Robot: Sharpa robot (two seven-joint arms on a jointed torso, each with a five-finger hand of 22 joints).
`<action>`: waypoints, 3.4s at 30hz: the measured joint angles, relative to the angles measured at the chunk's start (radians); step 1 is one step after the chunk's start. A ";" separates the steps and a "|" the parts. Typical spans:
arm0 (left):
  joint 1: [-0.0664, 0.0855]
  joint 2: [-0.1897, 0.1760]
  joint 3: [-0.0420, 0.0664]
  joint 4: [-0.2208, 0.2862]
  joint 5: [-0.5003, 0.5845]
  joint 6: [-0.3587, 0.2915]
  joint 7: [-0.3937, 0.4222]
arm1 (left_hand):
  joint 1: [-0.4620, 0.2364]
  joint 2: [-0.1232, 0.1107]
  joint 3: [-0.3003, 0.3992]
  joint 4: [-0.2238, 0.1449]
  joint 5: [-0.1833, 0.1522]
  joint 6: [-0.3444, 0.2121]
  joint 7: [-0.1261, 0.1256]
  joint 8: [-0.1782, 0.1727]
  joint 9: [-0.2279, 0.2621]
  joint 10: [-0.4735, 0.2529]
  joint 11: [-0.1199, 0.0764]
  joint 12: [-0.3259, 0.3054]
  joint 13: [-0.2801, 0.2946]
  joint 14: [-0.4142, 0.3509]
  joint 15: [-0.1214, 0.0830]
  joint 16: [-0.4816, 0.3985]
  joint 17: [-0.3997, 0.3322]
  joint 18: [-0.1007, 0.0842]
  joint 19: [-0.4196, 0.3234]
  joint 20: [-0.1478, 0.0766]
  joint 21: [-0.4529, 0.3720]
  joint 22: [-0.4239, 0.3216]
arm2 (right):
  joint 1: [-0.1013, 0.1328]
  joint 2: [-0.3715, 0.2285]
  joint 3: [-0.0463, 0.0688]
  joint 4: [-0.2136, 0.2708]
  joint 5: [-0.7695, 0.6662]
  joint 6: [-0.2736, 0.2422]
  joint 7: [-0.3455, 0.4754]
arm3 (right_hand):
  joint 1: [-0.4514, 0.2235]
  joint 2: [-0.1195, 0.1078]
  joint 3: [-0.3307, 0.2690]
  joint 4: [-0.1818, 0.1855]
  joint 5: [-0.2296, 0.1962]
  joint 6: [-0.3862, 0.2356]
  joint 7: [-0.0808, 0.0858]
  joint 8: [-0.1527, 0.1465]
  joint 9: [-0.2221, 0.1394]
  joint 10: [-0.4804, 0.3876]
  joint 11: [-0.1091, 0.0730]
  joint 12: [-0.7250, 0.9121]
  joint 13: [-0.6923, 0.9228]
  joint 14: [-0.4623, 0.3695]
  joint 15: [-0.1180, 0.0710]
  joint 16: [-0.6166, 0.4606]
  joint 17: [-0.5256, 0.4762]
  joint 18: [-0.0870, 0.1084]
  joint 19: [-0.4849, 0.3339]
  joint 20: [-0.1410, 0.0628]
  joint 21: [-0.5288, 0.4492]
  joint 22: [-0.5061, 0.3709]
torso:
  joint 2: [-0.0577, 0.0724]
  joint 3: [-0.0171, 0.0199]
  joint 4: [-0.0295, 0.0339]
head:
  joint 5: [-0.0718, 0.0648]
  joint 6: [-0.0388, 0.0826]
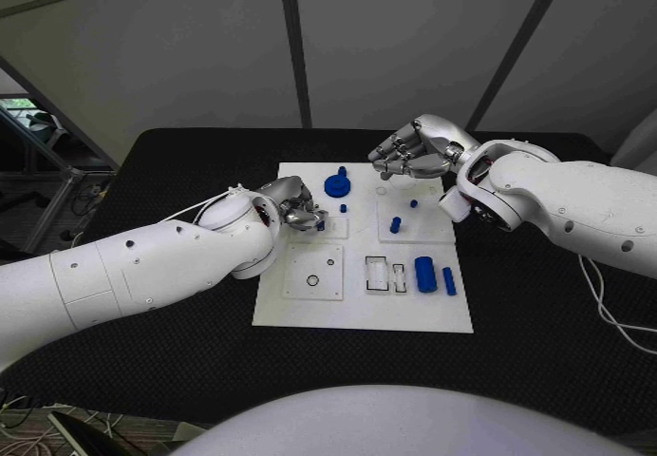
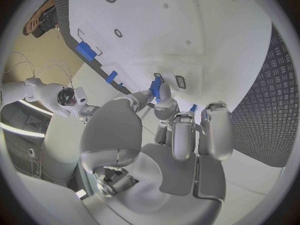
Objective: Assemble the parts on the task board
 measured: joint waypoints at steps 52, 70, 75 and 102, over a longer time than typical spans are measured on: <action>0.000 -0.013 0.001 0.015 -0.008 0.042 0.001 | -0.001 -0.007 -0.003 -0.003 -0.001 0.000 0.004 -0.001 -0.002 -0.002 0.002 -0.004 -0.006 0.000 0.000 0.000 0.000 0.000 0.000 0.000 0.000 0.000 | 0.000 0.005 0.000 -0.005 0.000 -0.014 0.018 | 0.000 0.000 0.004 -0.004 0.000 -0.004 0.004 0.000 0.001 -0.004 0.004 0.000 0.000 -0.011 0.003 0.000 -0.003 0.000 0.004 0.003 -0.008 -0.002 | 0.001 -0.0011 0.0004 | 0.002 0.000; 0.001 -0.008 0.002 0.009 -0.012 0.045 0.000 | -0.041 -0.039 -0.002 -0.050 -0.004 0.015 -0.005 0.001 -0.002 0.011 -0.007 0.008 0.018 0.001 -0.001 0.000 0.000 0.000 0.000 0.000 0.000 0.000 | 0.000 0.007 0.000 -0.006 0.000 -0.014 0.018 | 0.000 0.000 0.004 -0.004 0.000 -0.004 0.004 0.000 0.001 -0.004 0.004 0.000 0.000 -0.011 0.003 0.000 -0.004 0.000 0.004 0.004 -0.008 -0.002 | 0.001 -0.0002 -0.0008 | 0.001 0.000; 0.001 -0.007 0.002 0.007 -0.012 0.045 0.000 | -0.068 -0.043 0.006 -0.066 0.000 0.021 -0.009 0.001 -0.003 0.013 -0.009 0.011 0.023 0.002 -0.002 0.000 0.000 0.000 0.000 0.000 0.000 0.000 | 0.000 0.007 0.000 -0.006 0.000 -0.014 0.018 | 0.000 0.000 0.004 -0.004 0.000 -0.004 0.004 0.000 0.001 -0.004 0.004 0.000 0.000 -0.011 0.003 0.000 -0.004 0.000 0.003 0.004 -0.008 -0.002 | 0.001 0.0000 -0.0008 | 0.000 0.000; -0.001 0.006 0.000 -0.008 -0.010 0.062 0.000 | -0.125 -0.030 -0.122 0.014 0.004 0.040 -0.011 -0.004 -0.004 0.014 -0.011 0.024 0.037 0.002 -0.002 0.000 0.000 0.000 0.000 0.000 0.004 0.000 | 0.000 0.009 0.000 -0.007 0.000 -0.014 0.017 | 0.000 0.000 0.004 -0.004 0.000 -0.004 0.004 0.000 0.000 -0.004 0.004 0.000 0.000 -0.011 0.003 0.000 -0.005 0.000 0.003 0.003 -0.008 -0.002 | 0.001 0.0000 -0.0008 | -0.002 0.000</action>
